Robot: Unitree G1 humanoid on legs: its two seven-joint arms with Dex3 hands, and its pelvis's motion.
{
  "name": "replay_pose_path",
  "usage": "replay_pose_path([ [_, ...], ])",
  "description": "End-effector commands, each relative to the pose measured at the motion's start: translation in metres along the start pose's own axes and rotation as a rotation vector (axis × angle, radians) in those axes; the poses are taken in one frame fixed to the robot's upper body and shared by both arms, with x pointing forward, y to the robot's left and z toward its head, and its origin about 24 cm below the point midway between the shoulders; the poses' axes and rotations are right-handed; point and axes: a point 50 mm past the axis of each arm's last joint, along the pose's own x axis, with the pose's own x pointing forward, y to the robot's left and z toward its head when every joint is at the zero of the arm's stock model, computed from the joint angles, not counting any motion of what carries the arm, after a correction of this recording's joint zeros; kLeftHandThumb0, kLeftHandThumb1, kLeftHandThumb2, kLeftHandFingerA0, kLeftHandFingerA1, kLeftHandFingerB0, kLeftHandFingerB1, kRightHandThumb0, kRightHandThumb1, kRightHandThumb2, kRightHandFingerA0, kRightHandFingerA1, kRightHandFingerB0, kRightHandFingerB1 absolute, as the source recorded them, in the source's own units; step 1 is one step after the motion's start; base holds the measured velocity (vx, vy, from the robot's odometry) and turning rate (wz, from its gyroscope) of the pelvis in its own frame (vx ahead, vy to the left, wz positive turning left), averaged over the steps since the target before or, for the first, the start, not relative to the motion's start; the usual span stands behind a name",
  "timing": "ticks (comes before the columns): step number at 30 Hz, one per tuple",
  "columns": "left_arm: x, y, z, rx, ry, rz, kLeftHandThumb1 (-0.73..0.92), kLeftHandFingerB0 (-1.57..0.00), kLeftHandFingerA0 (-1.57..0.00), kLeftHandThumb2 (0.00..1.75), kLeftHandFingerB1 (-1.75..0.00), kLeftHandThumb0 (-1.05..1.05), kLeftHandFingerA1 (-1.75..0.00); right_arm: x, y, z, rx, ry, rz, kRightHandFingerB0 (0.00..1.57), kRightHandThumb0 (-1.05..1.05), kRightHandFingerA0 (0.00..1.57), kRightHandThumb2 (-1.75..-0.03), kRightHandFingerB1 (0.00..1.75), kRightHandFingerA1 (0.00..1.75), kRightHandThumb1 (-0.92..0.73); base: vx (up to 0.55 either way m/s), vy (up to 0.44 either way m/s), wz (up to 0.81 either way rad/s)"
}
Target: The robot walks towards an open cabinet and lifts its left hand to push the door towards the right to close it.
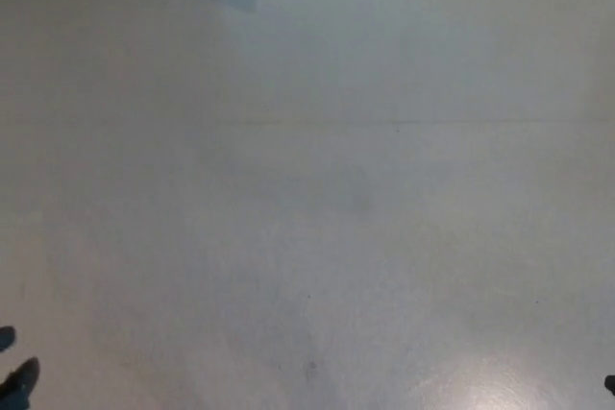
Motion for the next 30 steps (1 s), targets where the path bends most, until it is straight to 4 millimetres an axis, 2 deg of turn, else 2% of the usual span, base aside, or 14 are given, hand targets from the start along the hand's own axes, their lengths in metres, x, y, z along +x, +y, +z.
replay_pose_path([
  [1, 0.000, 0.006, 0.005, -0.050, -0.055, -0.007, 0.62, -0.40, -0.49, 0.61, -0.42, -0.17, -0.47, 0.000, -0.004, 0.004, 0.069, -0.055, 0.009, 0.51, -0.44, 0.75, -0.56, 0.42, 0.53, -0.58, 0.12, -0.033, 0.25],
  [6, 0.000, 0.006, 0.004, -0.044, -0.058, -0.006, 0.61, -0.42, -0.50, 0.62, -0.43, -0.20, -0.48, 0.000, -0.004, 0.004, 0.062, -0.052, 0.004, 0.51, -0.40, 0.76, -0.57, 0.41, 0.52, -0.61, 0.08, 0.049, -0.07],
  [10, 0.000, 0.007, 0.004, -0.041, -0.059, -0.009, 0.62, -0.41, -0.49, 0.62, -0.43, -0.19, -0.48, 0.001, -0.003, 0.006, 0.064, -0.057, 0.005, 0.53, -0.43, 0.77, -0.57, 0.43, 0.53, -0.57, 0.20, 0.242, 0.01],
  [17, 0.000, 0.007, 0.004, -0.031, -0.058, -0.014, 0.61, -0.43, -0.51, 0.63, -0.44, -0.21, -0.48, 0.001, -0.005, 0.005, 0.075, -0.048, 0.010, 0.50, -0.39, 0.75, -0.58, 0.41, 0.52, -0.62, 0.25, 0.209, -0.03],
  [18, -0.001, 0.008, 0.002, -0.027, -0.055, -0.013, 0.63, -0.44, -0.54, 0.58, -0.41, -0.16, -0.47, 0.001, -0.005, 0.004, 0.074, -0.044, 0.009, 0.51, -0.39, 0.79, -0.57, 0.42, 0.53, -0.58, 0.26, 0.057, 0.05],
  [21, -0.002, 0.008, -0.001, -0.025, -0.051, -0.008, 0.62, -0.45, -0.55, 0.58, -0.41, -0.16, -0.48, 0.000, -0.005, 0.001, 0.069, -0.034, 0.008, 0.50, -0.40, 0.80, -0.56, 0.42, 0.53, -0.56, 0.26, -0.040, 0.10],
  [22, -0.002, 0.008, -0.001, -0.026, -0.051, -0.009, 0.60, -0.43, -0.52, 0.64, -0.45, -0.21, -0.50, 0.000, -0.005, 0.001, 0.064, -0.032, 0.008, 0.51, -0.41, 0.82, -0.56, 0.42, 0.53, -0.54, 0.27, -0.094, 0.08],
  [23, -0.002, 0.008, -0.002, -0.022, -0.050, -0.012, 0.64, -0.43, -0.53, 0.58, -0.41, -0.15, -0.47, 0.000, -0.006, 0.000, 0.063, -0.027, 0.011, 0.52, -0.41, 0.82, -0.55, 0.42, 0.53, -0.53, 0.27, -0.098, 0.12],
  [28, -0.004, 0.009, -0.005, -0.019, -0.041, -0.014, 0.64, -0.44, -0.51, 0.63, -0.44, -0.19, -0.49, -0.002, -0.006, -0.003, 0.055, -0.014, 0.019, 0.52, -0.41, 0.82, -0.56, 0.42, 0.53, -0.54, 0.30, -0.117, 0.36],
  [29, -0.004, 0.010, -0.006, -0.003, -0.040, -0.015, 0.63, -0.43, -0.51, 0.65, -0.44, -0.21, -0.49, -0.001, -0.005, -0.004, 0.041, -0.009, 0.026, 0.48, -0.47, 0.74, -0.76, 0.53, 0.64, -0.43, 0.40, -0.032, 0.57],
  [30, -0.004, 0.010, -0.006, 0.003, -0.037, -0.014, 0.62, -0.43, -0.51, 0.64, -0.44, -0.22, -0.49, -0.002, -0.005, -0.004, 0.028, -0.010, 0.033, 0.49, -0.48, 0.74, -0.77, 0.54, 0.64, -0.43, 0.38, -0.031, 0.17],
])
